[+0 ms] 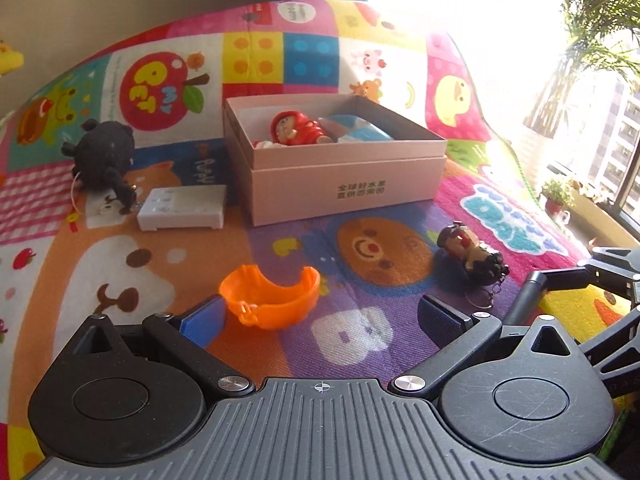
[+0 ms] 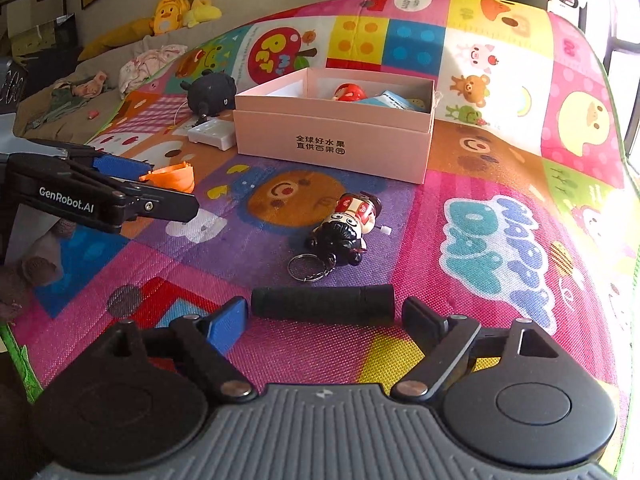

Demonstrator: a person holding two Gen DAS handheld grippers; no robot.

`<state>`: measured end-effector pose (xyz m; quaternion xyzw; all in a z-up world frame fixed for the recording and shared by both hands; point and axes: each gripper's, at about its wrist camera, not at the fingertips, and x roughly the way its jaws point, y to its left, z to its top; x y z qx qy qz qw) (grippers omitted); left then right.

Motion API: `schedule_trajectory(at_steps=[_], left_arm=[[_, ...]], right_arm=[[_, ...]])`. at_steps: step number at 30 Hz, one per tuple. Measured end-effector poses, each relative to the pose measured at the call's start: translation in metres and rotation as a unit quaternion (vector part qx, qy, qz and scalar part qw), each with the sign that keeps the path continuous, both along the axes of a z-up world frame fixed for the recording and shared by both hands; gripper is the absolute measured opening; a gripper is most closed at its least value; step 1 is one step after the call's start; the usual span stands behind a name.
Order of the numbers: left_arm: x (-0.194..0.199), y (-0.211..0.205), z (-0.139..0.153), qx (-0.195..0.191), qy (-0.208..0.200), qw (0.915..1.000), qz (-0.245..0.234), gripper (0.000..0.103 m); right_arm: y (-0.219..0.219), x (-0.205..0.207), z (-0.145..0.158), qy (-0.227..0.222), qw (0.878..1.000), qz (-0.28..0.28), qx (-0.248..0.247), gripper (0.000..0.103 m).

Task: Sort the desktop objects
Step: 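Lift the black stick with the right tool and hold it above the mat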

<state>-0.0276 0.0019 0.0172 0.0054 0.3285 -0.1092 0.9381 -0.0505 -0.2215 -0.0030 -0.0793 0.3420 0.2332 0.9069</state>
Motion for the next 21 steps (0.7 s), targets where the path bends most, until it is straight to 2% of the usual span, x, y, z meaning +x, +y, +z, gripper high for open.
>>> schedule_trajectory(at_steps=[3,6,10,12,14,15,21], left_arm=[[0.010,0.007,-0.002,0.013,0.001,0.9998,0.018,0.103],[0.016,0.008,-0.006,0.024,0.008,0.9996,0.010,0.103],[0.014,0.006,-0.011,0.027,0.012,0.9996,-0.003,0.102],[0.013,0.006,-0.012,0.026,0.014,0.9995,-0.007,0.097],[0.012,0.005,-0.013,0.027,0.018,0.9994,-0.010,0.086],[0.012,0.004,-0.013,0.027,0.019,0.9994,-0.012,0.086],[0.002,-0.003,-0.009,0.010,0.032,0.9981,-0.052,0.089]], right_arm=[[0.000,0.000,-0.001,-0.001,1.000,-0.003,-0.003,0.093],[0.000,0.002,-0.002,0.002,1.000,-0.003,-0.003,0.097],[0.001,0.002,-0.002,0.001,1.000,-0.003,-0.005,0.098],[0.001,0.002,-0.002,0.001,1.000,-0.003,-0.005,0.098],[0.002,0.002,-0.002,0.000,1.000,-0.003,-0.007,0.098],[0.002,0.002,-0.002,-0.001,1.000,-0.003,-0.009,0.098],[0.003,0.002,-0.002,-0.001,1.000,-0.006,-0.011,0.100]])
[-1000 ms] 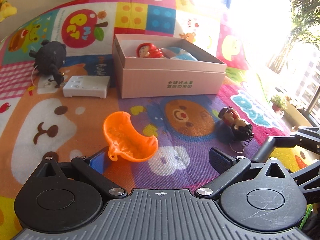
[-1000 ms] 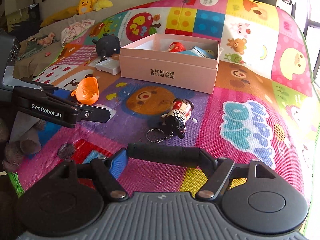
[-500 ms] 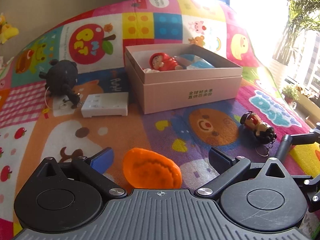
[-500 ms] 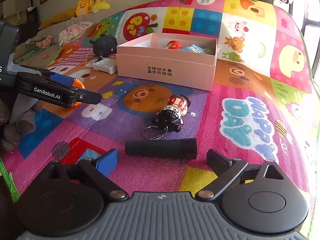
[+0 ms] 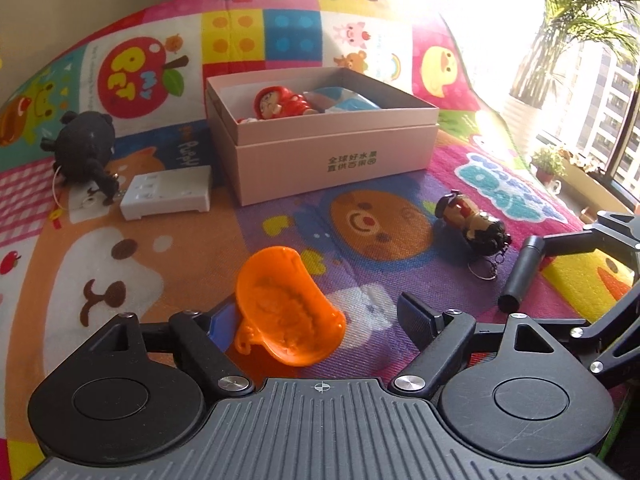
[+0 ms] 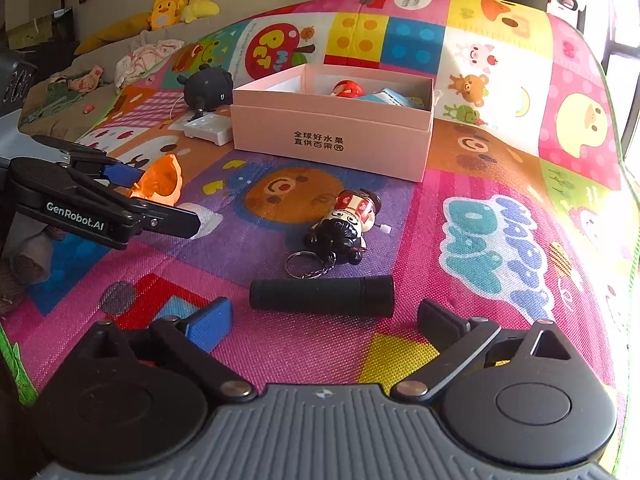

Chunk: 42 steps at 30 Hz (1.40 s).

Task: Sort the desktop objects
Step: 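Lift the black stick with the right tool and hold it above the mat, then carry the stick toward the pink box with the right tool while the left tool grasps the orange cup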

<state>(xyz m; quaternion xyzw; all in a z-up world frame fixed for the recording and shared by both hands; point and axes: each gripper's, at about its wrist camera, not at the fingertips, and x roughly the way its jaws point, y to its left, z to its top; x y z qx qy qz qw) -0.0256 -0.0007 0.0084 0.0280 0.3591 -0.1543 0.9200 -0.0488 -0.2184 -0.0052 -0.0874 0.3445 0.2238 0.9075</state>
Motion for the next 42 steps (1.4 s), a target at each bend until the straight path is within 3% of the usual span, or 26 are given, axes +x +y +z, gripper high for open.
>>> schedule_trajectory(at_steps=[6,11,16,23,26,32,34,39,42], left_arm=[[-0.016,-0.007,0.001,-0.008,0.007,0.9998,-0.020,0.093],[-0.018,-0.004,0.000,0.017,-0.003,0.9998,0.004,0.096],[-0.012,0.004,0.001,0.015,-0.011,0.9995,0.027,0.095],[-0.006,0.002,0.002,0.017,-0.019,0.9993,0.027,0.069],[-0.007,0.002,0.003,0.018,-0.021,0.9992,0.029,0.066],[-0.011,0.004,0.005,0.019,-0.022,0.9991,0.030,0.066],[-0.014,0.005,0.005,0.018,-0.023,0.9991,0.030,0.066],[-0.019,0.004,0.012,0.012,-0.028,0.9992,0.026,0.066],[-0.018,0.004,0.027,0.003,-0.043,0.9990,0.016,0.066]], right_arm=[[0.000,0.001,0.000,0.000,1.000,0.000,0.000,0.101],[0.000,0.001,0.000,0.000,1.000,0.000,-0.001,0.102],[0.000,0.002,0.000,0.000,1.000,0.000,-0.001,0.102],[0.001,0.003,0.002,-0.001,1.000,0.002,-0.006,0.102],[0.005,0.001,0.004,-0.006,1.000,0.010,-0.011,0.102],[0.011,0.005,0.006,0.000,1.000,0.014,-0.012,0.087],[0.012,0.005,0.008,0.001,1.000,0.017,-0.011,0.074],[0.009,0.007,0.018,0.012,1.000,0.026,-0.013,0.074],[0.002,0.009,0.045,-0.016,0.999,0.031,-0.009,0.074]])
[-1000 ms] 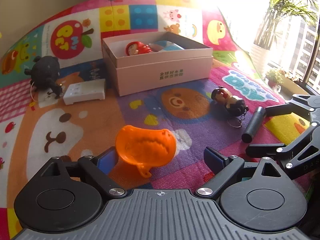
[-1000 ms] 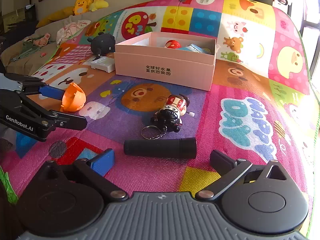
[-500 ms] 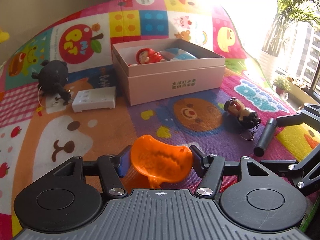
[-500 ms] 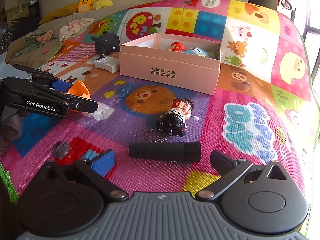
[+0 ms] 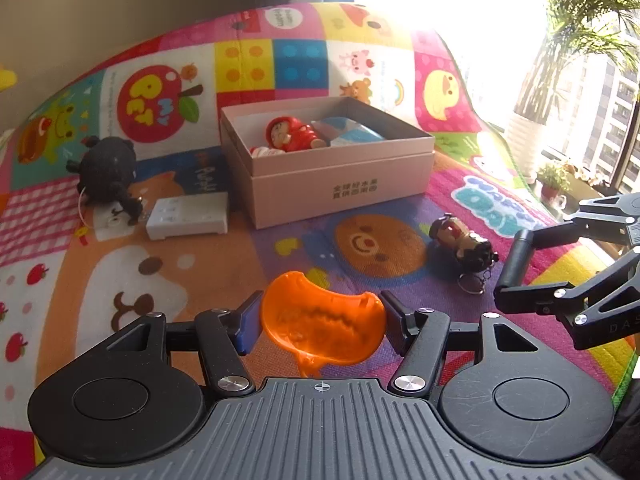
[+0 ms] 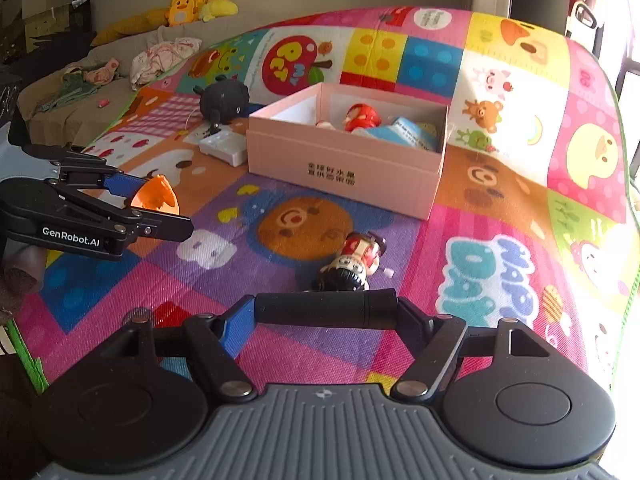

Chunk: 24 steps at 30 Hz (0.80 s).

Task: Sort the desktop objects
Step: 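Carry the stick toward the pink box with the right tool while the left tool grasps the orange cup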

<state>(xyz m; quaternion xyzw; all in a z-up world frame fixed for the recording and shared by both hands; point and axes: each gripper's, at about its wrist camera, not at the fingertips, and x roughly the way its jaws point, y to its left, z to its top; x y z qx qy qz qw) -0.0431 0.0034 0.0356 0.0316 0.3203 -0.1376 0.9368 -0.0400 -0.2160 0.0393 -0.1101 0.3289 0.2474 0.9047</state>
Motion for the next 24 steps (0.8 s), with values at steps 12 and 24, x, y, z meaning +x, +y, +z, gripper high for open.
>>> schedule_trajectory(at_steps=[12,24], left_arm=[[0.095,-0.028,0.056,0.020,-0.114,0.9932,0.015,0.066],[0.115,-0.001,0.017,-0.016,-0.095,0.9939,0.053,0.095]], right_arm=[[-0.017,0.045,0.120,-0.138,0.987,-0.053,0.071,0.074],[-0.002,0.096,0.089,-0.083,0.994,-0.068,0.032,0.074]])
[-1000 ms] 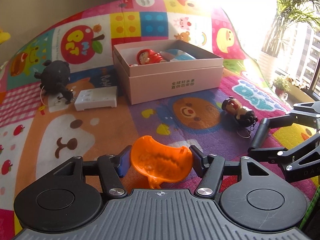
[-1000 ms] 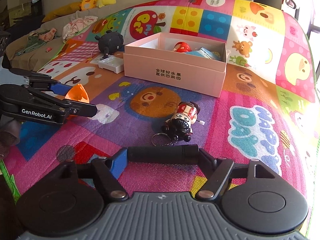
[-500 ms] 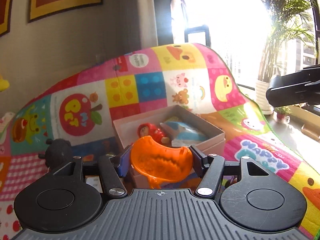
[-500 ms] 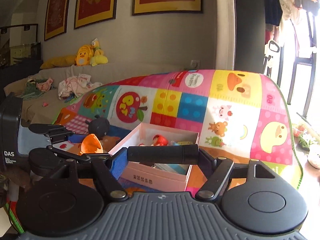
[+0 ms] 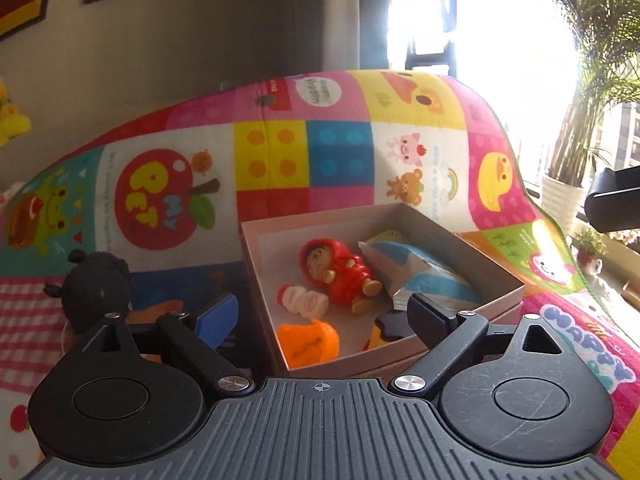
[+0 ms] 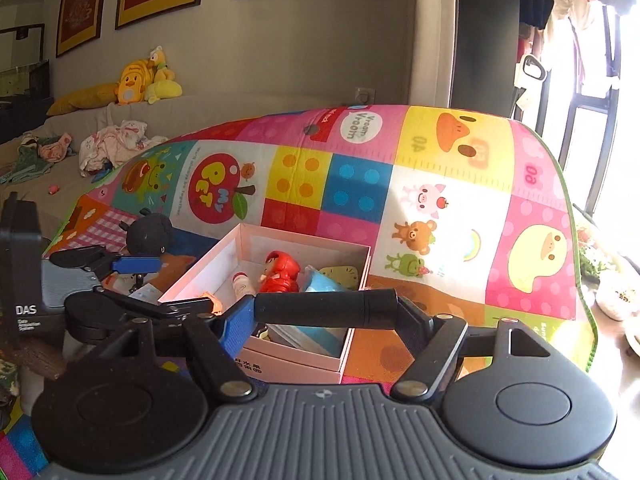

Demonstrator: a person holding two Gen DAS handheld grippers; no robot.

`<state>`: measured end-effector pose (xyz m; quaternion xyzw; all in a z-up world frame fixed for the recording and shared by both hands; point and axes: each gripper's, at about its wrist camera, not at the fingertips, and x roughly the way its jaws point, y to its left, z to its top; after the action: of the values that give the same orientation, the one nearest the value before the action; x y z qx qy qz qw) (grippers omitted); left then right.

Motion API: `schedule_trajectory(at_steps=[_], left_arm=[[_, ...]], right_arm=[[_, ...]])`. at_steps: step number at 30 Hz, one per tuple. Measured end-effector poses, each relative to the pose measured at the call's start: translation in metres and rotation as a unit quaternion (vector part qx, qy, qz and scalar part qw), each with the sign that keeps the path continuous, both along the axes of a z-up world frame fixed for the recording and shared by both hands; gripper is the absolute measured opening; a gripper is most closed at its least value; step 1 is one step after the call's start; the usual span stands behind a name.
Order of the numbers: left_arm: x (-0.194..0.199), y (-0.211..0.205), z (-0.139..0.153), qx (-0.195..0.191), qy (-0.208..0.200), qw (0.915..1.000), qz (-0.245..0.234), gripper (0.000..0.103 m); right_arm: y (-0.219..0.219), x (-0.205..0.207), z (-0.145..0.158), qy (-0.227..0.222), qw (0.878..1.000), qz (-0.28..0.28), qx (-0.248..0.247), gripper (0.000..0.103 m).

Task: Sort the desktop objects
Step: 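Drop the orange cup into the pink box with the left tool while the right tool releases the stick there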

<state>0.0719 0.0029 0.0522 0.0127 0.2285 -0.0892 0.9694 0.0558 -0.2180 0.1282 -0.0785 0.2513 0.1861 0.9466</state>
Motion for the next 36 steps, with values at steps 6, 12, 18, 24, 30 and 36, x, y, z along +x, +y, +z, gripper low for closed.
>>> schedule_trajectory(at_steps=[6,12,18,24,30,36], left_arm=[[-0.039,0.034,-0.014,-0.035,0.000,0.9985,0.042,0.097],[-0.048,0.063,-0.032,-0.085,0.013,0.9932,0.079,0.098],[-0.048,0.081,-0.039,-0.132,0.019,0.9874,0.085,0.099],[-0.051,0.087,-0.040,-0.145,0.017,0.9844,0.098,0.100],[-0.054,0.110,-0.036,-0.119,-0.002,0.9654,0.232,0.102],[-0.057,0.152,-0.039,-0.132,0.031,0.9354,0.327,0.102]], right_arm=[[0.063,0.051,-0.013,-0.006,0.998,0.030,-0.063,0.074],[0.137,0.133,-0.032,0.062,0.990,0.058,-0.112,0.074],[0.177,0.198,-0.055,0.115,0.987,0.026,-0.105,0.075],[0.178,0.194,-0.052,0.113,0.988,0.021,-0.099,0.077],[0.200,0.139,-0.025,0.101,0.985,0.128,-0.060,0.077],[0.255,0.101,-0.051,0.125,0.968,0.198,-0.089,0.077]])
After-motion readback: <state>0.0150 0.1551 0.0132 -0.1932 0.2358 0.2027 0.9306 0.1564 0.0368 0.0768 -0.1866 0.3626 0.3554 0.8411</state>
